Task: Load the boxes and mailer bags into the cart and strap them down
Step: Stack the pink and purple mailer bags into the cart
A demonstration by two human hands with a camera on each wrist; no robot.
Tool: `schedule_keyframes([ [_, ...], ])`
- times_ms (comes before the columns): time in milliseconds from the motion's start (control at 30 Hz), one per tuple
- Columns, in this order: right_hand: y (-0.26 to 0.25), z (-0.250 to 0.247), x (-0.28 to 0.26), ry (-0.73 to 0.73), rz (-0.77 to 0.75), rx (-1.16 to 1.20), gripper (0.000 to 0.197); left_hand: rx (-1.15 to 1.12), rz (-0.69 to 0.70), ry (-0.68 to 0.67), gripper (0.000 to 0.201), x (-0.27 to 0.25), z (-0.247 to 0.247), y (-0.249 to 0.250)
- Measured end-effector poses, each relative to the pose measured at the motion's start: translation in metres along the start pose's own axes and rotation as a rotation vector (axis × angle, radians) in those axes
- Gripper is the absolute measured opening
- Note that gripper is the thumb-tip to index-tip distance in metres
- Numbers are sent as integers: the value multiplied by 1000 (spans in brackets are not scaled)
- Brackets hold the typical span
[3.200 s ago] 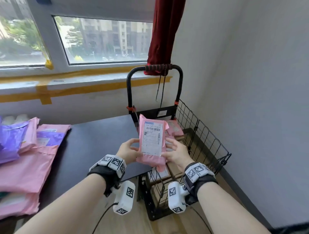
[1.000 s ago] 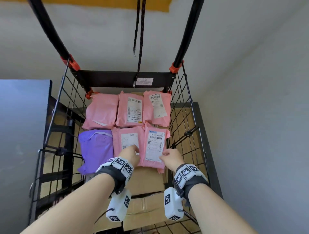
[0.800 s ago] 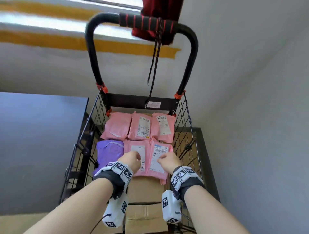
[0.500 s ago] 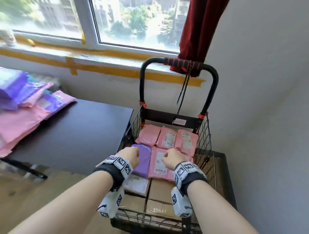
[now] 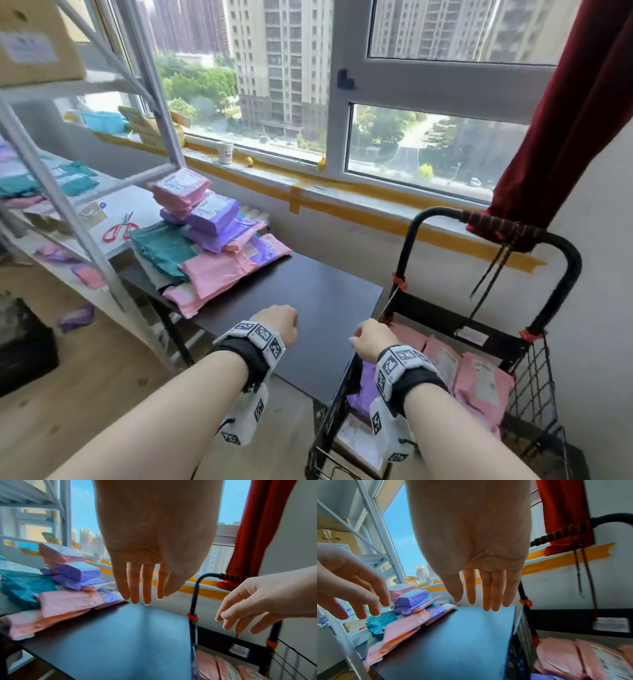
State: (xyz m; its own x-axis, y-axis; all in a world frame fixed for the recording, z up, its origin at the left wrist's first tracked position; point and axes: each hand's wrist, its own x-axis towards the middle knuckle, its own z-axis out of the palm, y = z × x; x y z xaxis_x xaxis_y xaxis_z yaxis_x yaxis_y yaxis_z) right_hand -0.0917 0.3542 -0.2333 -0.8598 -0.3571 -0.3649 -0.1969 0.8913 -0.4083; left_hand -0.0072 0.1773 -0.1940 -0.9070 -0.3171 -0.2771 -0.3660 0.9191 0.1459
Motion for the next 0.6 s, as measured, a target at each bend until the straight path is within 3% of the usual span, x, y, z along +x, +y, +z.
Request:
schedule_keyframes([
  [233, -120, 15, 49, 39, -50, 37, 27, -38, -59, 71, 30, 41, -46, -124],
  [600, -305, 40, 149, 100, -34, 162, 27, -94, -61, 120, 24, 149, -120, -324],
])
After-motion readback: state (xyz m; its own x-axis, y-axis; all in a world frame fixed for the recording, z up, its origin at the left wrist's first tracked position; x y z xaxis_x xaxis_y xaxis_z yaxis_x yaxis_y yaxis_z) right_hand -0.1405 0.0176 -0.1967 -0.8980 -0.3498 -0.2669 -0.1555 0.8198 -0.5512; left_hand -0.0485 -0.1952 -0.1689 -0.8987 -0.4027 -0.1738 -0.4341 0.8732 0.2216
